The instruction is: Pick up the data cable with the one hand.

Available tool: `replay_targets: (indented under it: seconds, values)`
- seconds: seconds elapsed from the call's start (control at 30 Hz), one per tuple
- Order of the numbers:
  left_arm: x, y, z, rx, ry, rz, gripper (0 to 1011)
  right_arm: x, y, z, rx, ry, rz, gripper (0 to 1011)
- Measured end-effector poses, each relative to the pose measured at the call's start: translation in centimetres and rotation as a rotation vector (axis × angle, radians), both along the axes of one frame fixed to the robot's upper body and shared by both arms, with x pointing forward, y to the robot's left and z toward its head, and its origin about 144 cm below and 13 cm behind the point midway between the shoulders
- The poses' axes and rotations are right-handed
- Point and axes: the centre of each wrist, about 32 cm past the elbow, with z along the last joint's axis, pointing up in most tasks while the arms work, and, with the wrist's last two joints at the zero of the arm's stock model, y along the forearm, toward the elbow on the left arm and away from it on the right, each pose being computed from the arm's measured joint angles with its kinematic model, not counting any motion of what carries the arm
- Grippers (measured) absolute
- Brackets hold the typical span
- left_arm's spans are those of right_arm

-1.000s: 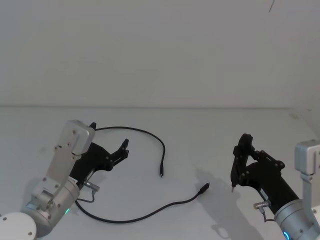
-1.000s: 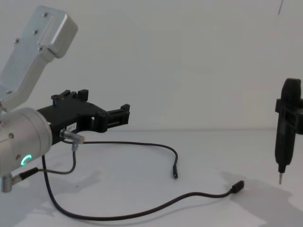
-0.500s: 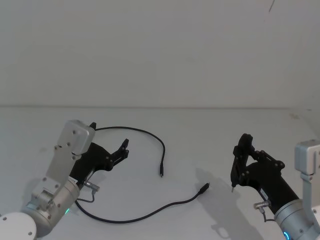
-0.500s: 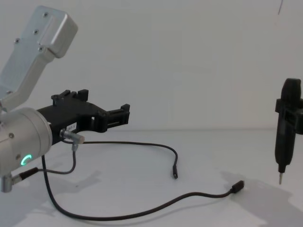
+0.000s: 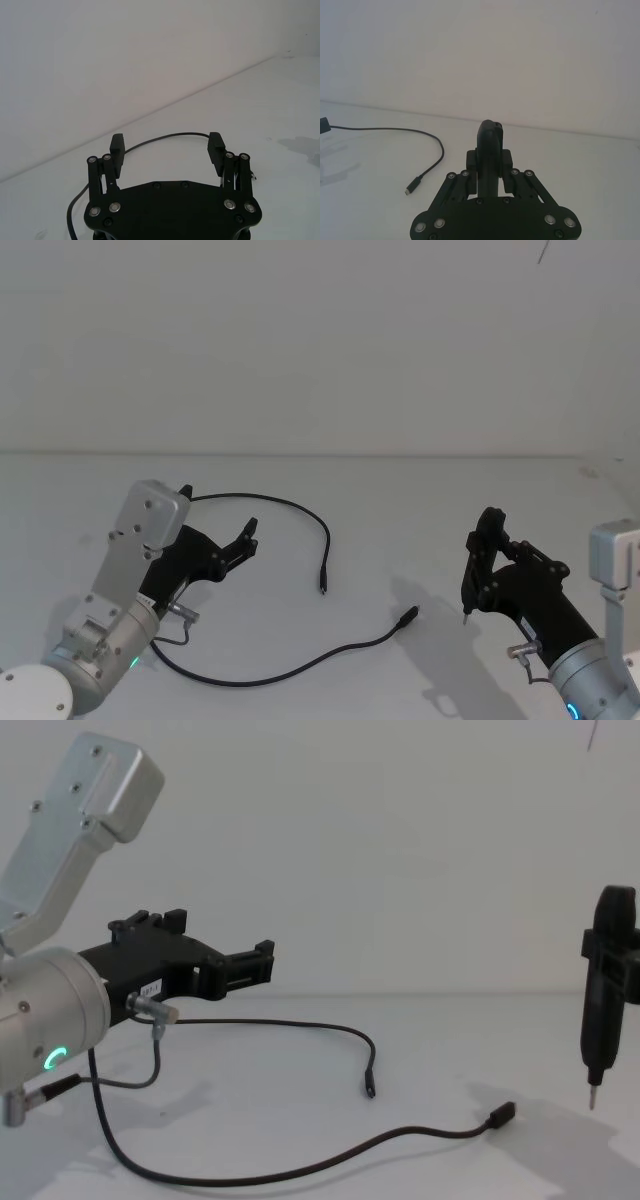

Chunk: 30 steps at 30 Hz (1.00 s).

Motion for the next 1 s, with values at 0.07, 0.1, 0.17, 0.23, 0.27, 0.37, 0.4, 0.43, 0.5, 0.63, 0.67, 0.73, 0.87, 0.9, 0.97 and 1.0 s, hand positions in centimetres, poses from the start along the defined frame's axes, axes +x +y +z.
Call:
replay_targets:
  seconds: [0.07,0.1,0.17,0.23,0.27,0.37,0.4,0.43,0.5,0.63,0.67,0.73,0.87,0.9,0.97,1.0]
  values:
    - [0.0,0.0,0.0,0.000,0.001,-0.001,1001,0.0,0.0,0.0,0.000,0.000,0.000,279]
    - [0.0,0.0,0.0,0.000,0.001,-0.001,1001,0.0,0.0,0.0,0.000,0.000,0.000,279]
    - [0.0,0.1,0.0,0.004,0.004,-0.006,1001,0.0,0.0,0.0,0.000,0.000,0.000,279]
    - [0.0,0.2,0.1,0.011,0.011,-0.018,1001,0.0,0.0,0.0,0.000,0.000,0.000,279]
    - [0.0,0.2,0.2,0.014,0.013,-0.023,1001,0.0,0.0,0.0,0.000,0.000,0.000,279]
    - [0.0,0.5,0.5,0.028,0.030,-0.049,1001,0.0,0.0,0.0,0.000,0.000,0.000,279]
    - [0.0,0.7,0.7,0.036,0.043,-0.064,1001,0.0,0.0,0.0,0.000,0.000,0.000,279]
    - [0.0,0.8,0.8,0.040,0.046,-0.069,1001,0.0,0.0,0.0,0.000,0.000,0.000,279]
    - [0.0,1.1,1.2,0.056,0.067,-0.095,1001,0.0,0.0,0.0,0.000,0.000,0.000,279]
    - [0.0,1.6,1.9,0.084,0.107,-0.137,1001,0.0,0.0,0.0,0.000,0.000,0.000,279]
    - [0.0,1.7,2.0,0.088,0.117,-0.145,1001,0.0,0.0,0.0,0.000,0.000,0.000,279]
    - [0.1,2.0,2.5,0.105,0.146,-0.173,1001,0.0,0.0,0.0,0.000,0.000,0.000,279]
    - [0.2,2.5,3.4,0.133,0.197,-0.214,1001,0.0,0.0,0.0,0.000,0.000,0.000,279]
    - [0.2,2.6,3.5,0.138,0.207,-0.222,1001,0.0,0.0,0.0,0.000,0.000,0.000,279]
    - [0.3,2.7,4.0,0.152,0.238,-0.244,1001,0.0,0.0,0.0,0.000,0.000,0.000,279]
    - [0.3,2.8,4.2,0.158,0.248,-0.252,1001,0.0,0.0,0.0,0.000,0.000,0.000,279]
